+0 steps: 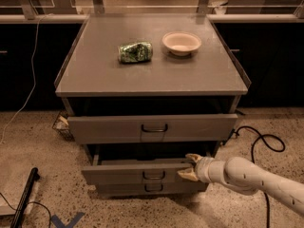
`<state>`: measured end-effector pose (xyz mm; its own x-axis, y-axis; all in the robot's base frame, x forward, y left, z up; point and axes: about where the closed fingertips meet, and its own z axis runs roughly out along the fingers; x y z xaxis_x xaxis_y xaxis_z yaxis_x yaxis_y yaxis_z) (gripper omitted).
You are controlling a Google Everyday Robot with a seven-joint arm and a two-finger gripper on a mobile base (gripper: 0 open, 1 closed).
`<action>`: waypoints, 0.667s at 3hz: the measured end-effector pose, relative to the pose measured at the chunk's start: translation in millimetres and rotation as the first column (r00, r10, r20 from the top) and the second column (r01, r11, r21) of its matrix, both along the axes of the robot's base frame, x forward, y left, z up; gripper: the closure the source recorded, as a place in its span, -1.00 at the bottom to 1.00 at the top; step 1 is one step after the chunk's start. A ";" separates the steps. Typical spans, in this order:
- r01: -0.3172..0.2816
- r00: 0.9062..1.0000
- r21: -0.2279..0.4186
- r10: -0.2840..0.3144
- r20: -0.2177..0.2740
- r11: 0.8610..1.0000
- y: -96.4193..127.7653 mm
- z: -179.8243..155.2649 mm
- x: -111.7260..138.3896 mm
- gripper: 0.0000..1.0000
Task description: Open middle drawer
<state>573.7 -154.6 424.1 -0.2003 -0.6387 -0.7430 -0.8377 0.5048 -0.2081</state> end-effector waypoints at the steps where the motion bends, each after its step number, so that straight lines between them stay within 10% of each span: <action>1: 0.000 1.000 0.000 0.000 0.000 1.000 0.0 0.0 0.0 -0.72; 2: 0.000 1.000 0.000 0.000 0.000 1.000 0.1 0.0 0.0 -0.25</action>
Offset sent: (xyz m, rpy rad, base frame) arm 0.0000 0.0000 0.0000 0.0000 0.0000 0.0000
